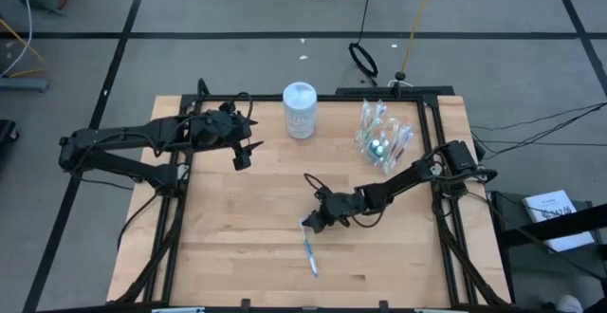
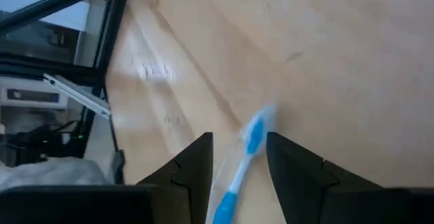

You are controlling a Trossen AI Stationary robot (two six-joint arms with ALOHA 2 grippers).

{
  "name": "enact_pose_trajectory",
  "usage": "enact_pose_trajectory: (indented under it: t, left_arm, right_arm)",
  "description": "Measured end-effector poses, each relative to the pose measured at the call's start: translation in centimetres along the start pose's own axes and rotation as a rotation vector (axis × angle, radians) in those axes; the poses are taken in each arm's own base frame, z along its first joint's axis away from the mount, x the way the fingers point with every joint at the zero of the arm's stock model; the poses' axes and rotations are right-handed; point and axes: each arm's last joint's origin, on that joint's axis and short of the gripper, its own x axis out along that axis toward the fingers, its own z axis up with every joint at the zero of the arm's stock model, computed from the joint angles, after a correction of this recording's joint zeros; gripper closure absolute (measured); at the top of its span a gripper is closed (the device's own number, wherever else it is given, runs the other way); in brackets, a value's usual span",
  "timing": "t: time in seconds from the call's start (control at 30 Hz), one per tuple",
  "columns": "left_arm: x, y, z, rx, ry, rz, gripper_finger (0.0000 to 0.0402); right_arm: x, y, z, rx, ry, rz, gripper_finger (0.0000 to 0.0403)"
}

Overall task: Pick & Place toothbrushing station
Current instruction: Put the blue toothbrush into the transparent organizer

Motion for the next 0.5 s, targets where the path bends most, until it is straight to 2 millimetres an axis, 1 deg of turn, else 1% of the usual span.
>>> enact_pose_trajectory:
  t: [0.1, 0.27, 0.4, 0.5]
  left_arm:
    - [0.0, 0.0, 0.0, 0.010, 0.000, 0.001, 0.0130]
    - [0.0, 0.0, 0.0, 0.029, 0.000, 0.002, 0.0130]
    - [0.0, 0.0, 0.0, 0.029, 0.001, 0.002, 0.0130]
    - [0.0, 0.0, 0.0, 0.029, 0.001, 0.002, 0.0131]
  right_arm:
    - [0.1, -0.1, 0.2, -0.080, -0.042, -0.028, 0.0273]
    - [0.4, 0.3, 0.3, -0.217, -0.035, -0.098, 0.0273]
    - [0.7, 1.4, 0.9, -0.407, -0.080, -0.169, 0.0273]
    - [0.7, 1.5, 1.2, -0.531, -0.089, -0.200, 0.0273]
